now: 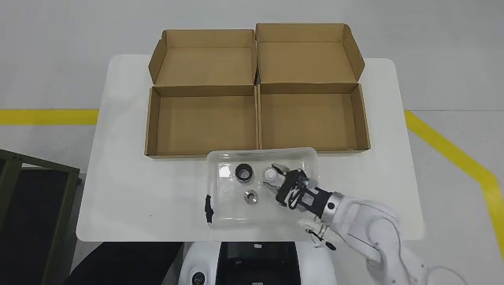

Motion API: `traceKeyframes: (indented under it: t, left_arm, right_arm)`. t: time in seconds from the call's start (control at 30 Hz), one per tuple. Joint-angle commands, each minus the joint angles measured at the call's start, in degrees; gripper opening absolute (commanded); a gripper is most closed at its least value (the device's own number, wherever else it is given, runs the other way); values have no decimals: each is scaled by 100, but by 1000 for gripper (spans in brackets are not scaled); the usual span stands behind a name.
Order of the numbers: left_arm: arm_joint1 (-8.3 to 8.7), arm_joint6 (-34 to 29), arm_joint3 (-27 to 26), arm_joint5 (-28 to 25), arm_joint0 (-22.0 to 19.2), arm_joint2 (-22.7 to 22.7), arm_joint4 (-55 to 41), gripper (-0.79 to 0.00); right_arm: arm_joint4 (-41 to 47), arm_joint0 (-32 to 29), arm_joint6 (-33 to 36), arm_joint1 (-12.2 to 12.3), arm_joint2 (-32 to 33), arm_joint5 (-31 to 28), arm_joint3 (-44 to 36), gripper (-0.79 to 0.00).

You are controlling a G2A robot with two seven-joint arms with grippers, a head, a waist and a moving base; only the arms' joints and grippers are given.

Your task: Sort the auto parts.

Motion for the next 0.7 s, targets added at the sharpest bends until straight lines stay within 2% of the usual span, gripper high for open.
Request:
traceKeyframes:
  t: [0.0, 0.13, 0.47, 0.67]
  left_arm:
    - [0, 0, 0, 0, 0, 0, 0, 0]
    - [0, 0, 0, 0, 0, 0, 0, 0]
    - [0, 0, 0, 0, 0, 0, 0, 0]
    - [0, 0, 0, 0, 0, 0, 0, 0]
  right_arm:
    - [188, -19, -147, 5, 23, -21, -62, -785]
    - [416, 7, -556, 8, 8, -86, -128, -785]
    - [1089, 148, -2089, -43, -119, 120, -191, -785]
    - [1542, 297, -2697, -68, -108, 123, -295, -785]
